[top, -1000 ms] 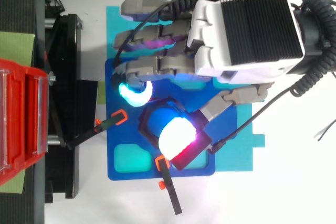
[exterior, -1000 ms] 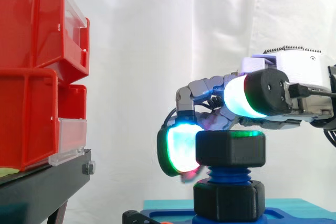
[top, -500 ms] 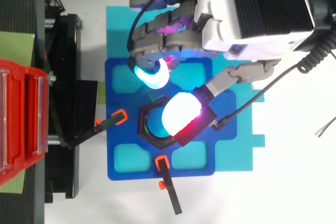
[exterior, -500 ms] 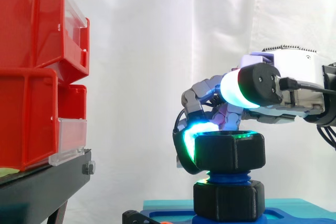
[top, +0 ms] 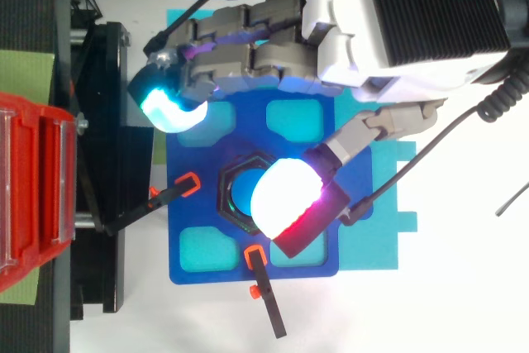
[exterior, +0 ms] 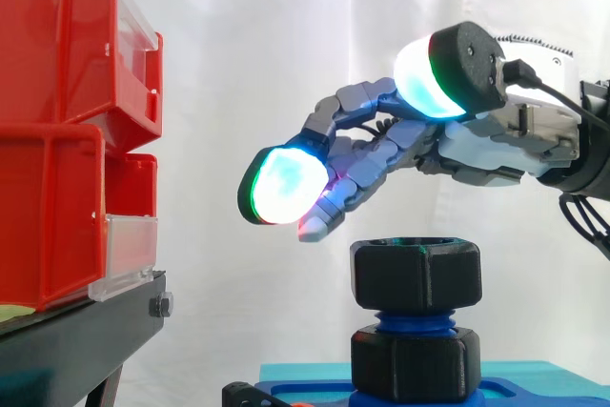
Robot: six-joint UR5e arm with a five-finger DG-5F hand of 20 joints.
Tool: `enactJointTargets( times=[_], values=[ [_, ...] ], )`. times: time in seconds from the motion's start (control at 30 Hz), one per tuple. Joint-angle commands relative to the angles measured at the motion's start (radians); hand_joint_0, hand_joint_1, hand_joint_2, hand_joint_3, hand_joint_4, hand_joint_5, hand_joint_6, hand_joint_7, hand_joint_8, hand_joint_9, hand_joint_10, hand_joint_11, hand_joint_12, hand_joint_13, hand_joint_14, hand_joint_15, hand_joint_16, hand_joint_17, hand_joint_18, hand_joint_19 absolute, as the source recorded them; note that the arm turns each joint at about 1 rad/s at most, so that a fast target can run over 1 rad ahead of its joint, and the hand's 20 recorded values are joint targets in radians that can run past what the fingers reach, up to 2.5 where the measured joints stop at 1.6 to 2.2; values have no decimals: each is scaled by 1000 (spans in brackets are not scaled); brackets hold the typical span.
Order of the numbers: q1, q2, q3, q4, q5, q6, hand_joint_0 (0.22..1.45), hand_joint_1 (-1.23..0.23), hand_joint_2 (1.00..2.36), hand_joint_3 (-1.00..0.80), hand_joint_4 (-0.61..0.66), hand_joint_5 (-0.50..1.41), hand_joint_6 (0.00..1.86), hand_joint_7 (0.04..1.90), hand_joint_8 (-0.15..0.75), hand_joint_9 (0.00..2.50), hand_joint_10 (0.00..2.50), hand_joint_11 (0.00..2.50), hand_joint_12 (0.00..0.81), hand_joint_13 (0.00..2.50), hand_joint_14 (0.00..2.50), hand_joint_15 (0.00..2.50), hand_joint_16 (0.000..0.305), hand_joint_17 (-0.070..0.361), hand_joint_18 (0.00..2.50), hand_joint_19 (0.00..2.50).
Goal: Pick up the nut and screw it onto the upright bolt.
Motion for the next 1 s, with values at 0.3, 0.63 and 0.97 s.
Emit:
enactJointTargets(
  times=[0.3, 0.63, 0.97],
  values=[
    [28, 0, 0, -86, 8, -17, 509, -74, 1000, -500, 271, -67, 504, 903, 263, 851, 0, 0, 258, 516, 0, 0, 25, 55, 147, 0],
    [28, -1, 0, -112, 7, -17, 515, -118, 1000, -500, 250, -46, 505, 1050, 272, 895, 0, 0, 247, 543, 0, 0, 23, 51, 177, 0],
    [26, -1, 0, -114, 7, -18, 530, -183, 1000, -500, 176, -13, 505, 1278, 279, 982, 0, 0, 232, 604, 0, 0, 20, 45, 231, 0]
  ],
)
